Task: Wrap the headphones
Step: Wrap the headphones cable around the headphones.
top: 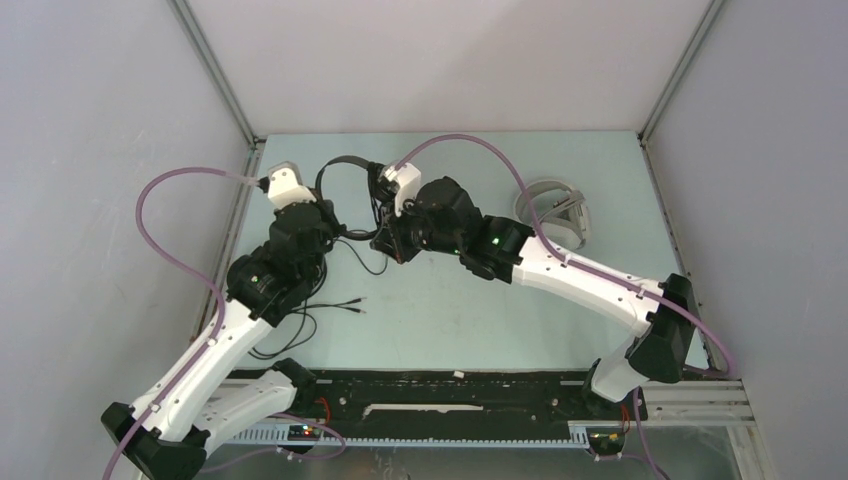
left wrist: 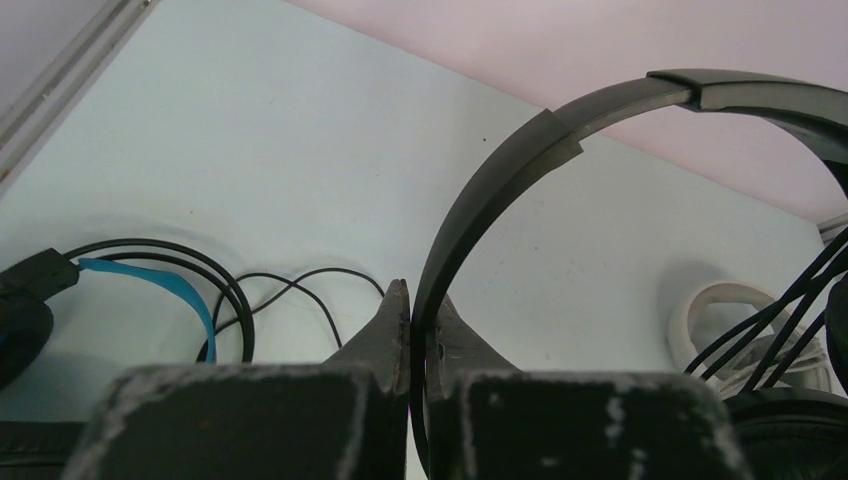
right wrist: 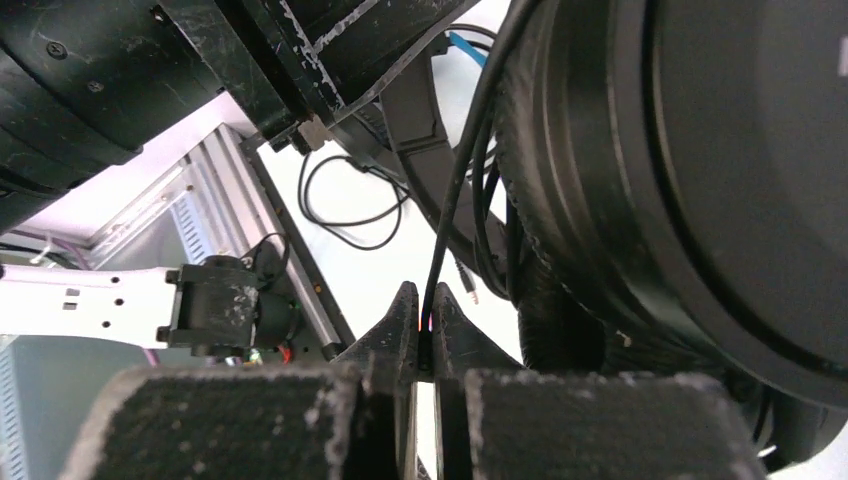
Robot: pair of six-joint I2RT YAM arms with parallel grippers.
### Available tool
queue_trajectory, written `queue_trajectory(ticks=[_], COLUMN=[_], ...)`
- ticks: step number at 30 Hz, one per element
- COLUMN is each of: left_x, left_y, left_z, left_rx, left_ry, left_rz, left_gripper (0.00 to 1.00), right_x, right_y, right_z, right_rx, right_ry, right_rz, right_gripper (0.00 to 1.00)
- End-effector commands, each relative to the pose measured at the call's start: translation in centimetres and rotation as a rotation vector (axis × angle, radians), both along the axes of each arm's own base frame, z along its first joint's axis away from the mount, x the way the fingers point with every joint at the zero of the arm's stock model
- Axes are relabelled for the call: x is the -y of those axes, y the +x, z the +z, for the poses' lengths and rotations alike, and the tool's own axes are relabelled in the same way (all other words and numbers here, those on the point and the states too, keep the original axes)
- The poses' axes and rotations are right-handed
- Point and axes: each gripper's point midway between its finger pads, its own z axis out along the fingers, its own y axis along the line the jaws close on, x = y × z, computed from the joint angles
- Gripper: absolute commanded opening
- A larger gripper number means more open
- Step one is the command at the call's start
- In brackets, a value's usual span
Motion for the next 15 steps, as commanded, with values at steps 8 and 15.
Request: queue_trajectory(ticks=[8, 15], left_x=[0.4, 0.2], left_y=[0.4, 0.2], left_z=[1.5, 2.0], left_rx=[0.067, 0.081], left_ry=[-0.18, -0.208], left_rz=[0.036, 0.046], left_gripper=[0.0, 0.0], right_x=[1.0, 4.6], right_y=[1.0, -0.6], right_z=[2.1, 3.2], right_rx=[0.128, 0.104], right_ry=[0.023, -0.033], right_rz=[-0.051, -0.072], right_gripper=[0.19, 0.3])
